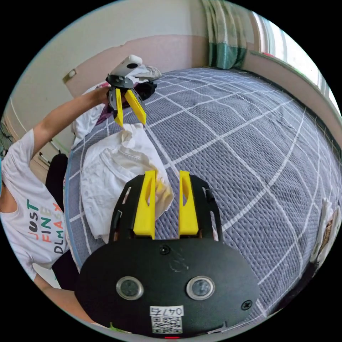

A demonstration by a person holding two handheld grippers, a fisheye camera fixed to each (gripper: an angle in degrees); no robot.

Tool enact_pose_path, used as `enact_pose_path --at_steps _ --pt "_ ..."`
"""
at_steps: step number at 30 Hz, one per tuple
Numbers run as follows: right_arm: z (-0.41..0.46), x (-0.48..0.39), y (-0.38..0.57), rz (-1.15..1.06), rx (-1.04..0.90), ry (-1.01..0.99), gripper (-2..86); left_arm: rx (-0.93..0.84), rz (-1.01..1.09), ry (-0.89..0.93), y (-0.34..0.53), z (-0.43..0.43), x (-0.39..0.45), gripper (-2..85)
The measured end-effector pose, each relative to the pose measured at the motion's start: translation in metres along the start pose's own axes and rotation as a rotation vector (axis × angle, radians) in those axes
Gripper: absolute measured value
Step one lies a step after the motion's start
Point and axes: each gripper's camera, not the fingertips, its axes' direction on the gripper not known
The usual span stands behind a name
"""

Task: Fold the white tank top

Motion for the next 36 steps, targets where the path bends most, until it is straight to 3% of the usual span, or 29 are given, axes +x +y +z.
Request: enact_pose_path --at_steps 3,5,9,13,16,19,26,29,32,36 --pt "-0.015 0.024 0.024 0.066 0.133 -0.006 5.6 0.165 -0.035 -0.042 0.017 -0.047 -0.012 14.3" --pt "-0.025 0.021 0.036 0.048 0.191 0.051 4.0 0.248 0.058 -0.062 0.03 -0.071 0.009 11.2" --pt "-0.031 0.013 0.054 0.011 0.284 0.248 1.0 0.112 0.187 -0.117 0.032 -0.05 0.052 1.2" --pt "-0.019 0.046 0.059 0.036 0.309 0.014 -0.3 0.005 0.325 0.06 0.025 -0.007 0.061 -0.5" --pt "0.007 0.032 0.055 -0.129 0.214 -0.145 -0.5 -0.018 0.276 0.089 0.016 0.01 0.035 -0.7" --pt "0.046 0.038 0.056 -0.158 0.111 -0.161 -0.5 -0.001 0.23 0.091 0.006 0.017 0.005 -0.8" --pt "0.108 0.142 0.067 0.266 0.175 -0.225 -0.5 0.19 -0.188 -0.023 0.009 0.0 -0.08 -1.0" --pt "0.127 0.16 0.081 0.356 0.188 -0.286 -0.5 0.285 -0.19 -0.007 0.022 -0.008 -0.077 -1.0" --pt "0.095 0.145 0.096 0.262 0.396 -0.245 -0.6 0.453 -0.134 0.001 0.045 -0.038 -0.054 -1.0" --pt "0.078 0.103 0.107 0.087 0.371 -0.172 -0.5 0.415 -0.017 0.083 0.05 -0.042 -0.022 -1.0"
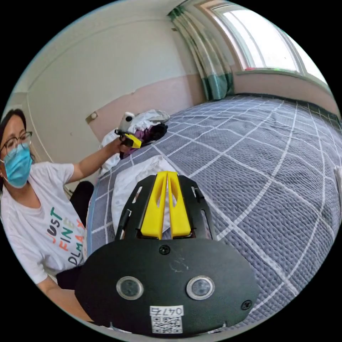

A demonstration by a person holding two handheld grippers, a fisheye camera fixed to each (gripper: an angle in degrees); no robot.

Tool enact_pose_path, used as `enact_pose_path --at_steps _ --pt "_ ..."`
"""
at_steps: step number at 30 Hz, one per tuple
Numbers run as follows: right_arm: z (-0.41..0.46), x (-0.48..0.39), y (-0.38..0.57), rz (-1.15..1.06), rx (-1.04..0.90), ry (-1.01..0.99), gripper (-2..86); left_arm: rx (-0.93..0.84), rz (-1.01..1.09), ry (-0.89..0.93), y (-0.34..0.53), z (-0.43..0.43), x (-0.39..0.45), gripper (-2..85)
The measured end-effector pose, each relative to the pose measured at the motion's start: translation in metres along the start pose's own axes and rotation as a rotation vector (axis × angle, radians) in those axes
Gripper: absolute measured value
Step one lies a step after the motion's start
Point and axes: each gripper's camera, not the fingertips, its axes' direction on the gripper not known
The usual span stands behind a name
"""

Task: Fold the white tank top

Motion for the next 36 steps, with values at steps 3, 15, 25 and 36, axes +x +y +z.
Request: enact_pose_path --at_steps 3,15,25,36 --pt "0.037 0.001 0.01 0.023 -0.194 0.083 -0.2 -0.204 -0.061 -0.176 0.0 0.04 -0.001 -0.9" --pt "-0.023 -0.1 0.063 0.109 -0.123 0.22 13.5 0.05 -0.423 -0.243 0.049 0.006 0.07 15.1" --pt "-0.025 -0.118 0.103 0.327 -0.101 0.367 13.7 -0.121 -0.429 -0.567 0.015 0.071 0.133 11.0" --pt "-0.027 -0.146 0.124 0.425 -0.134 0.379 7.4 -0.087 -0.502 -0.414 -0.007 0.09 0.164 10.8"
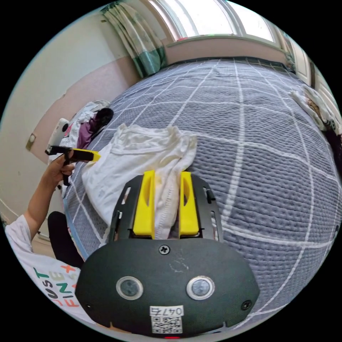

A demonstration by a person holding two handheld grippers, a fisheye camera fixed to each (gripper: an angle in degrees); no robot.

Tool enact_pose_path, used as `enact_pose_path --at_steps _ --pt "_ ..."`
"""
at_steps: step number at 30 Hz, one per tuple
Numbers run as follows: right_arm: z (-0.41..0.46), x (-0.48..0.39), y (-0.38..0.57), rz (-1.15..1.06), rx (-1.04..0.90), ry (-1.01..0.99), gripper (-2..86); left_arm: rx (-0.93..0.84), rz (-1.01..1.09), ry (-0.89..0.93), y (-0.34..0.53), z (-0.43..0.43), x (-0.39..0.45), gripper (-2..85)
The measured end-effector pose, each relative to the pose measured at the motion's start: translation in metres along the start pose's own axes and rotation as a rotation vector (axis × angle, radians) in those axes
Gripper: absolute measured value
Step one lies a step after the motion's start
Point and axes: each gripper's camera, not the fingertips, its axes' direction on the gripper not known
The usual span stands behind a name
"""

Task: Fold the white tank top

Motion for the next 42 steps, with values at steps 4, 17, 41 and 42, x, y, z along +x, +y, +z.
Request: enact_pose_path --at_steps 4,17,41,42 --pt "-0.012 -0.024 0.013 -0.002 -0.024 0.062 3.5 0.015 0.023 -0.048 0.004 0.001 0.031 7.7" --pt "-0.145 -0.094 0.069 -0.265 0.117 0.256 1.1 0.122 0.267 -0.124 0.004 -0.054 0.195 0.5" --pt "-0.611 0.171 0.375 0.145 0.059 0.763 1.2 0.009 0.727 0.156 -0.123 0.154 0.77 1.3" --pt "-0.612 0.193 0.397 0.191 0.037 0.761 1.3 -0.006 0.724 0.152 -0.124 0.167 0.776 1.4"
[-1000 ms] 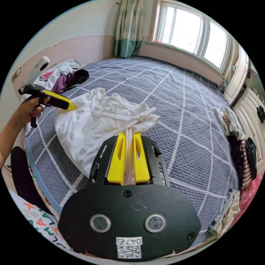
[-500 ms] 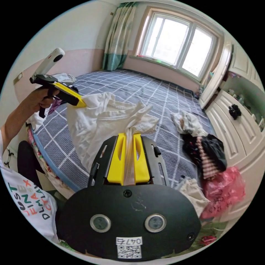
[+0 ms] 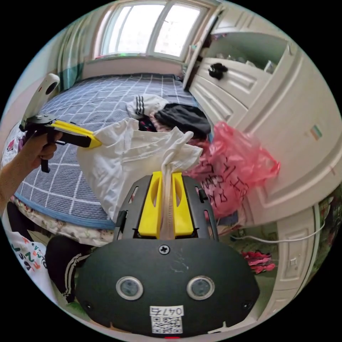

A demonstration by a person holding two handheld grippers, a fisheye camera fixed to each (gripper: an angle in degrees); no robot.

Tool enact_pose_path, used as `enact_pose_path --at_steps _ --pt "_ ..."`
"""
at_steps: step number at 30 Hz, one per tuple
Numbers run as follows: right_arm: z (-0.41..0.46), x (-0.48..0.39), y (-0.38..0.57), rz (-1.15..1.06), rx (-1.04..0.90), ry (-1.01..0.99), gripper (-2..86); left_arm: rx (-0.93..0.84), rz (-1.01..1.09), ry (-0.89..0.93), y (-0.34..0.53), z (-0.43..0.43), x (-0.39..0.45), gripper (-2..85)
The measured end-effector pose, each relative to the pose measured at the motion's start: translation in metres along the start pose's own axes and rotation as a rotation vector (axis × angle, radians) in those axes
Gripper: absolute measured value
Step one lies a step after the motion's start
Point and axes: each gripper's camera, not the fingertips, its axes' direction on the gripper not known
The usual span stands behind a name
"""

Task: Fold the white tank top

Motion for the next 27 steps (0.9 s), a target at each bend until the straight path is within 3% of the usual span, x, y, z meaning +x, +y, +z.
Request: enact_pose_path --at_steps 4,7,12,16,21,25,27 --pt "0.066 0.051 0.062 0.104 -0.1 -0.059 2.3 -0.104 -0.093 0.044 -0.015 0.09 -0.011 3.1" --pt "0.097 0.069 0.106 0.149 -0.07 -0.055 4.6 -0.093 -0.163 0.088 -0.007 0.111 -0.036 5.5" --pt "0.064 0.114 0.159 0.337 0.16 -0.103 4.6 0.087 -0.216 0.093 0.002 0.056 -0.069 8.0" --pt "0.014 0.116 0.159 0.25 0.293 -0.081 1.2 0.181 -0.007 0.13 -0.021 0.023 -0.02 3.1" --pt "0.035 0.072 0.121 0.025 0.104 -0.02 0.3 -0.036 0.138 -0.109 -0.061 0.098 0.052 -0.8" --pt "0.079 0.086 0.127 0.125 -0.034 0.032 -0.4 -0.204 0.012 -0.168 -0.052 0.17 0.028 -1.0" --pt "0.096 0.096 0.139 0.189 -0.065 -0.061 -0.4 -0.18 -0.04 -0.098 -0.038 0.18 0.013 -1.0"
